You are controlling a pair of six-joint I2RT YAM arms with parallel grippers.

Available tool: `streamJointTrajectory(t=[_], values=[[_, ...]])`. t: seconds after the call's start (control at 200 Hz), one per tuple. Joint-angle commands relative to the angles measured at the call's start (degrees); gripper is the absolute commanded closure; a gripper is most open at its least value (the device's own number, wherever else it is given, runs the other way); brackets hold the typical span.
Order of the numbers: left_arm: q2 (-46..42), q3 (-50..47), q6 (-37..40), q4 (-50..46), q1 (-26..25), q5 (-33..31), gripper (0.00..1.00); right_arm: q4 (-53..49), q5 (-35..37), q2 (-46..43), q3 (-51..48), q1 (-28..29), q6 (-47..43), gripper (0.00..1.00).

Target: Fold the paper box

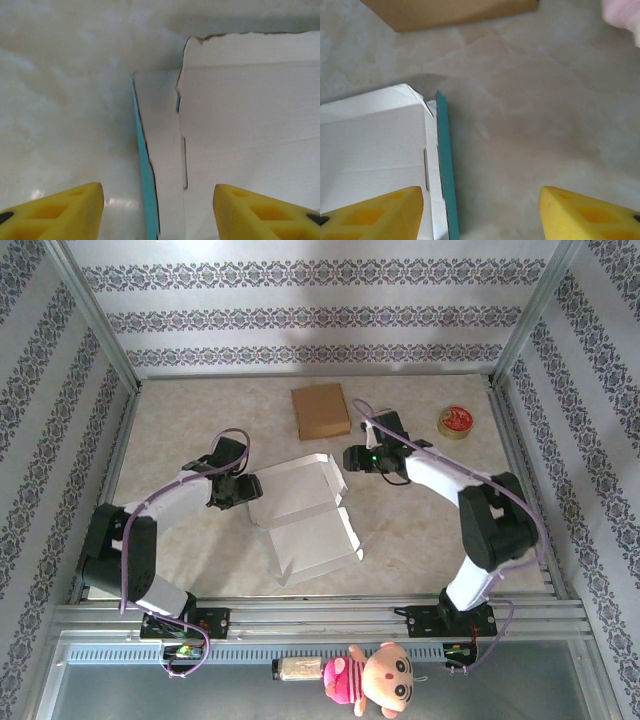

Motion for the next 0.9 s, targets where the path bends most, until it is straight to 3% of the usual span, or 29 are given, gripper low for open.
streamJointTrajectory(t=[0.0, 0.14, 0.215, 0.41, 0.57, 0.61, 0.645, 0.695, 0.805, 0.894], values=[[3.57, 1.66, 2.66, 3.53, 2.33, 3.08, 0.49, -3.85, -1.74, 4.53, 5.19, 1.55, -2.5, 0.37], [6.81, 2.84, 4.64, 4.4, 3.27, 6.33, 0.74, -5.22, -2.48, 6.09, 9.66, 1.89, -2.8, 0.35], [7.94, 3.74, 6.3, 4.07, 3.7, 7.38, 1.0, -6.83, -2.58, 5.39, 11.52, 1.84, -4.19, 0.33], [7.55, 6.78, 13.74, 5.98, 4.36, 10.67, 1.0, -11.79, -2.92, 0.66, 15.67, 1.84, -10.17, 0.28], [1.01, 4.8, 22.03, 16.3, 4.21, 15.45, 1.0, -10.43, -3.93, -5.69, 14.54, 1.84, -18.45, 0.2], [-1.23, 3.15, 25.09, 20.06, 4.09, 16.91, 1.0, -10.6, -6.36, -7.37, 14.05, 1.84, -22.86, 0.18], [-3.18, 1.45, 28.05, 23.24, 3.71, 16.91, 1.0, -10.77, -9.08, -8.8, 13.3, 2.03, -27.09, 0.09], [-6.14, -0.95, 31.17, 27.4, 3.34, 17.07, 1.0, -10.72, -12.15, -11.18, 11.61, 2.3, -34.49, 0.04], [-9.96, -4.49, 36.87, 33.04, 3.05, 19.39, 1.0, -11.11, -19.01, -15.27, 6.87, 2.84, -52.5, 0.03], [-11.54, -6.25, 40.21, 35.33, 2.72, 20.83, 1.0, -10.98, -19.17, -16.87, 4.07, 3.18, -61.2, 0.02]])
